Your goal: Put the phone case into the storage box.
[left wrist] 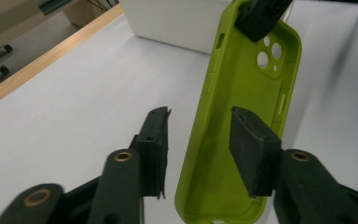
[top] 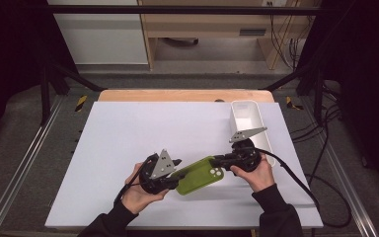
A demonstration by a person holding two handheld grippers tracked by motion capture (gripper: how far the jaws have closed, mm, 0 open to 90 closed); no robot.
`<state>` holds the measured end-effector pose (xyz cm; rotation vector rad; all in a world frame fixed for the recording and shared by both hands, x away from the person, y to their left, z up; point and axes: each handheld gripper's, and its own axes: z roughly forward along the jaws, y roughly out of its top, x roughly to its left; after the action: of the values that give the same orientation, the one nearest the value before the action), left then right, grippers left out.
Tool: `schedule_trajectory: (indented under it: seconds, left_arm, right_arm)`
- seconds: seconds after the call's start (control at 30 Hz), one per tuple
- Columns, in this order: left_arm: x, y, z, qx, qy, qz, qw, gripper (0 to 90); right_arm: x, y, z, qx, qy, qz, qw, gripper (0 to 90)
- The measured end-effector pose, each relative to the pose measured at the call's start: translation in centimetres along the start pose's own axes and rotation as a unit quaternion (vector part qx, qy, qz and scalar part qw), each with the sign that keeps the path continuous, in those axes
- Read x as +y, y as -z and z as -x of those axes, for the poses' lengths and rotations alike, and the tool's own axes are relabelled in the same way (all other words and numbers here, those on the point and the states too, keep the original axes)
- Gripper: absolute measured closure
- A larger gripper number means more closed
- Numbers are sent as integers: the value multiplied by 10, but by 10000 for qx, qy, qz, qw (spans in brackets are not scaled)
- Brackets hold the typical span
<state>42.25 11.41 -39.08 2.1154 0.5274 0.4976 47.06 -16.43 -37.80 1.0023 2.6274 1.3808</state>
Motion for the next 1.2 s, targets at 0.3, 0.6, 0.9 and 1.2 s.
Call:
schedule_trajectory:
  seconds: [0.3, 0.6, 0.9, 1.2]
  left_arm:
    - [-9, 7, -21, -75, 541, 428, 9976, 327]
    - [-21, 16, -37, 20, 980, 596, 9934, 145]
    - [-35, 22, -48, 29, 1178, 536, 9916, 65]
    - [-52, 29, -58, 124, 1288, 513, 9903, 41]
  right_arm:
    - [1, 10, 1, -333, 220, 138, 9991, 792]
    - [2, 23, 1, -621, 486, 254, 9966, 791]
    - [4, 38, -1, -847, 729, 260, 9934, 791]
    - [12, 51, -4, -1096, 977, 262, 9888, 791]
